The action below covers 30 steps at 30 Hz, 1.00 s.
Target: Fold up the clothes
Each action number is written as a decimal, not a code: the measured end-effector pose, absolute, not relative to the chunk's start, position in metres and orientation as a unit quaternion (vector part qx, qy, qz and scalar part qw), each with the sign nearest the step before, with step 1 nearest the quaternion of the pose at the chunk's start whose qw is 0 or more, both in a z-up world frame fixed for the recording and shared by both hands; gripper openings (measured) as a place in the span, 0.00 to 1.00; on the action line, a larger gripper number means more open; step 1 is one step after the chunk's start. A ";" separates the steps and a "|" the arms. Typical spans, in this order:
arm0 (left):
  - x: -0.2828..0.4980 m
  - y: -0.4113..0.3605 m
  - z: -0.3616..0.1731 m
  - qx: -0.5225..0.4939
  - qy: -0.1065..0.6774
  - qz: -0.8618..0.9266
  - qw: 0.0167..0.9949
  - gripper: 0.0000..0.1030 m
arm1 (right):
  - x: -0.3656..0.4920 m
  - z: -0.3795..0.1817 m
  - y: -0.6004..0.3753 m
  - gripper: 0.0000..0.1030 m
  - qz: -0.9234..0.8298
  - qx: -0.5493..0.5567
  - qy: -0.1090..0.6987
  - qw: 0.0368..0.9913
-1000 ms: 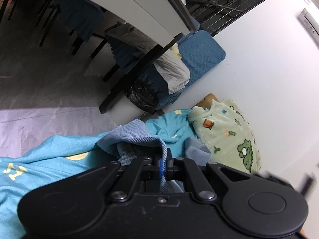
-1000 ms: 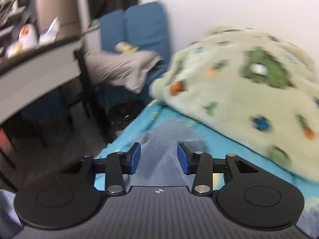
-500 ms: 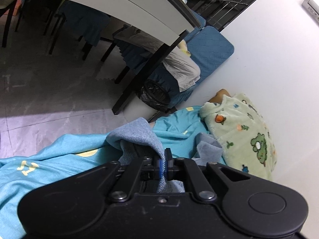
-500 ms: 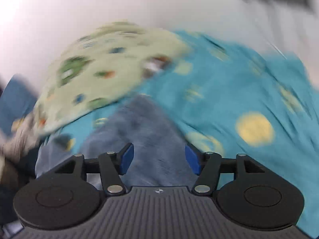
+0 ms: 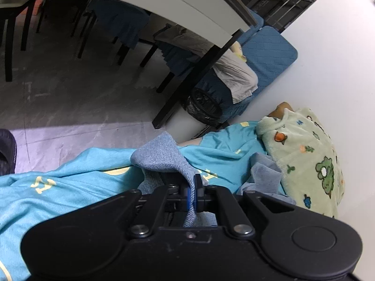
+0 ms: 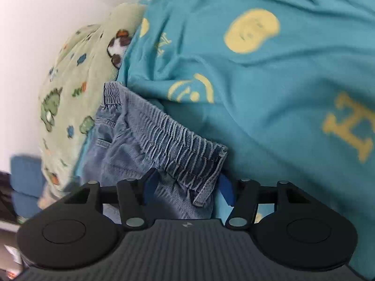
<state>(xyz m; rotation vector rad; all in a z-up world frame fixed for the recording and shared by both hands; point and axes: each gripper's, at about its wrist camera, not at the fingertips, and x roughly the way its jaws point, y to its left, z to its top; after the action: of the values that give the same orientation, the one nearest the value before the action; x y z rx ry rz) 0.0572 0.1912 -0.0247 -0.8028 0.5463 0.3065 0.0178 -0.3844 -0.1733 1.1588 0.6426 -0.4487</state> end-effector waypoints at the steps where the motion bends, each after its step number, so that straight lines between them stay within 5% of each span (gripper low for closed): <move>1: 0.057 0.192 -0.025 -0.389 0.262 0.147 0.871 0.02 | 0.022 -0.172 -0.383 0.36 -0.208 0.521 0.296 0.773; 4: 0.055 0.195 -0.022 -0.402 0.255 0.145 0.868 0.02 | 0.028 -0.162 -0.383 0.20 -0.209 0.473 0.296 0.803; 12: 0.045 0.198 -0.015 -0.419 0.242 0.135 0.865 0.02 | 0.011 -0.073 -0.408 0.15 -0.200 0.414 0.115 0.881; 21: 0.036 0.203 -0.020 -0.444 0.291 0.122 0.839 0.02 | 0.013 -0.140 -0.461 0.15 -0.337 0.449 0.246 0.790; 26: 0.030 0.205 -0.009 -0.438 0.300 0.108 0.840 0.10 | 0.016 -0.137 -0.441 0.22 -0.348 0.417 0.260 0.798; 30: 0.024 0.205 0.002 -0.436 0.310 0.089 0.840 0.19 | -0.002 -0.101 -0.406 0.47 -0.343 0.360 0.226 0.838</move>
<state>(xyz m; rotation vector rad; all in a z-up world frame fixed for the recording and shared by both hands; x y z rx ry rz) 0.0244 0.2047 0.0024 -0.9205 0.6550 0.1876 -0.0022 -0.4057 -0.1015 0.7620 0.4791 -0.7249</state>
